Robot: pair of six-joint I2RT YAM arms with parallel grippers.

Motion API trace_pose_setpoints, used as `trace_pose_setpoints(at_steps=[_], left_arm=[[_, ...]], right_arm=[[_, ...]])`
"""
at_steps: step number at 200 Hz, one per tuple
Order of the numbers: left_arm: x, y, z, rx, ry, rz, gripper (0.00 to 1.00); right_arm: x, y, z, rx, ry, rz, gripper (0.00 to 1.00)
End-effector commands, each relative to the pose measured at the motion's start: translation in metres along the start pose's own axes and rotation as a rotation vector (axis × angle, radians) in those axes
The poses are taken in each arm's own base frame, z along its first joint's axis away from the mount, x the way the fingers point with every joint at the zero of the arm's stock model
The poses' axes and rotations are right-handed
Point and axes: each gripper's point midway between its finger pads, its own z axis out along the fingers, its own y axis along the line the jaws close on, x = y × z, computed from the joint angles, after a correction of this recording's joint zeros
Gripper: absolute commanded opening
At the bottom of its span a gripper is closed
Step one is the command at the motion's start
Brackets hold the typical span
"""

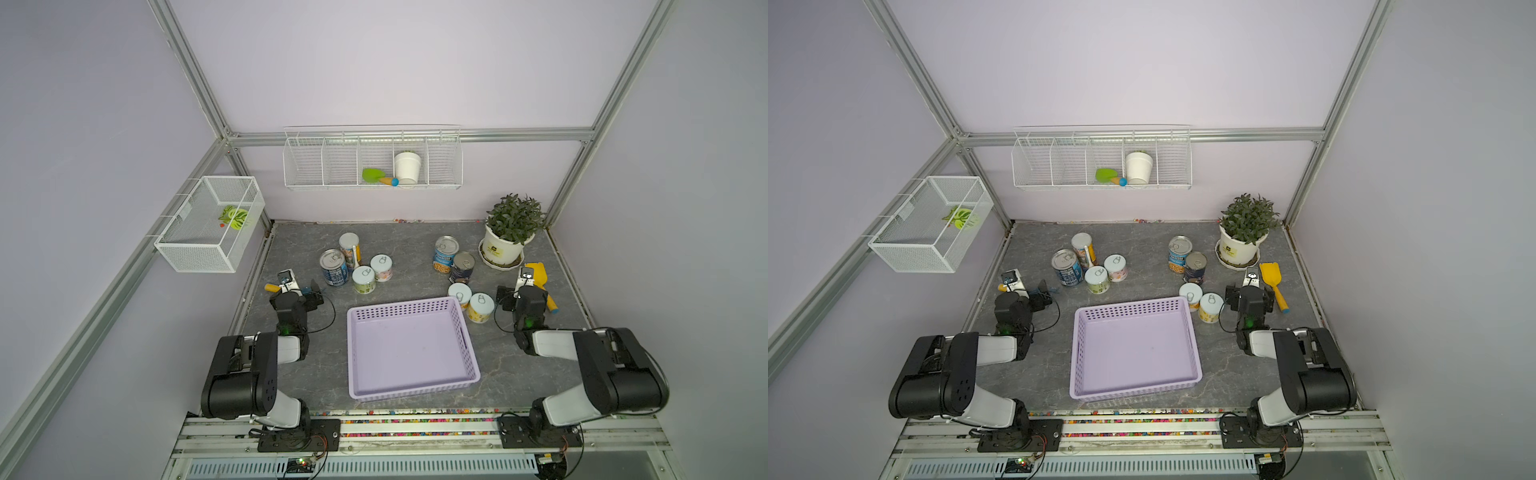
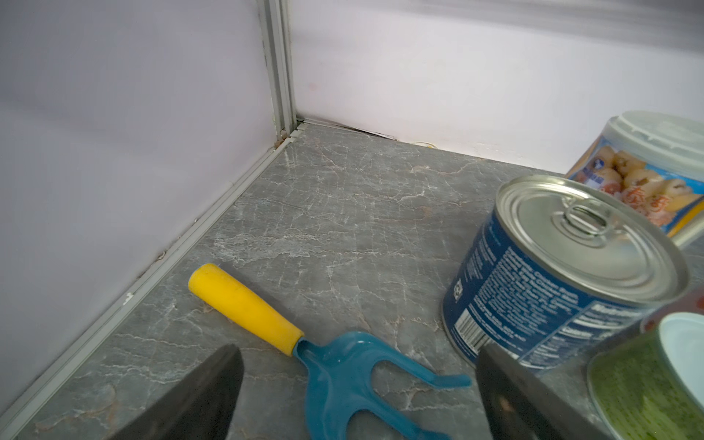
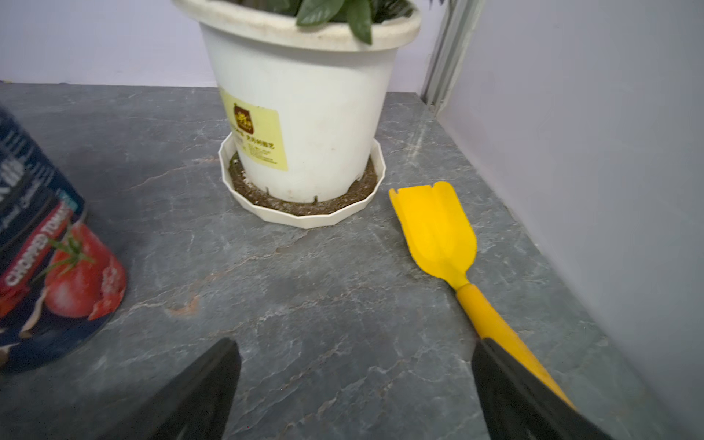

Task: Put the canned food in the basket
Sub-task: Move the basket to the center of the board.

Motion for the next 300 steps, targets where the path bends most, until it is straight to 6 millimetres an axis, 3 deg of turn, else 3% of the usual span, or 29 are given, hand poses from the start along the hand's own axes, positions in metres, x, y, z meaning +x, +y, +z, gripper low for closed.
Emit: trace_pose_setpoints(at_steps=[1, 29, 48, 69, 85, 97, 108, 123, 135, 147, 163, 184, 200, 230, 279, 300], left_arm=[[-0.018, 0.002, -0.011, -0.015, -0.076, -0.015, 1.0], [-0.037, 0.014, -0.013, -0.211, -0.033, -0.007, 1.0], [-0.049, -0.008, -0.009, -0.112, 0.03, -0.002, 1.0], [-0.075, -0.022, -0.014, -0.054, 0.062, -0.14, 1.0], [-0.095, -0.003, -0.024, -0.197, 0.102, -0.298, 1.0], [-0.096, 0.019, -0.044, -0.377, 0.184, -0.44, 1.0], [-0.102, 0.025, -0.063, -0.45, 0.264, -0.497, 1.0], [-0.117, 0.001, -0.071, -0.312, 0.342, -0.477, 1.0], [-0.131, -0.037, -0.077, -0.068, 0.365, -0.481, 1.0], [-0.147, -0.075, -0.089, 0.192, 0.334, -0.486, 1.0], [-0.162, -0.088, -0.108, 0.338, 0.225, -0.524, 1.0], [-0.149, -0.065, -0.122, 0.269, 0.197, -0.646, 1.0], [-0.145, -0.065, -0.125, 0.348, 0.201, -0.659, 1.0], [-0.111, -0.035, -0.108, 0.211, 0.302, -0.745, 1.0], [-0.095, -0.037, -0.097, 0.182, 0.403, -0.743, 1.0], [-0.095, -0.043, -0.095, 0.22, 0.423, -0.738, 0.99]], right_arm=[[-0.033, -0.04, -0.019, 0.209, 0.01, 0.105, 0.99], [-0.052, -0.04, -0.04, 0.156, 0.012, 0.217, 0.99], [-0.061, -0.025, -0.053, 0.042, 0.08, 0.202, 0.99], [-0.07, -0.019, -0.061, -0.025, 0.108, 0.285, 0.99], [-0.073, -0.009, -0.064, -0.1, 0.111, 0.33, 0.99], [-0.066, -0.009, -0.062, -0.091, 0.133, 0.39, 0.98], [-0.065, -0.003, -0.059, -0.126, 0.181, 0.416, 0.98], [-0.065, 0.013, -0.059, -0.189, 0.293, 0.397, 0.96], [-0.067, 0.026, -0.063, -0.247, 0.401, 0.364, 0.95], [-0.056, 0.029, -0.068, -0.236, 0.524, 0.355, 0.92], [-0.041, 0.037, -0.076, -0.266, 0.619, 0.347, 0.91], [-0.024, 0.053, -0.089, -0.361, 0.636, 0.354, 0.92], [-0.015, 0.063, -0.101, -0.414, 0.643, 0.33, 0.94], [0.001, 0.082, -0.117, -0.501, 0.665, 0.283, 0.96], [0.013, 0.1, -0.114, -0.538, 0.732, 0.239, 0.98], [0.009, 0.119, -0.126, -0.595, 0.711, 0.157, 0.95]])
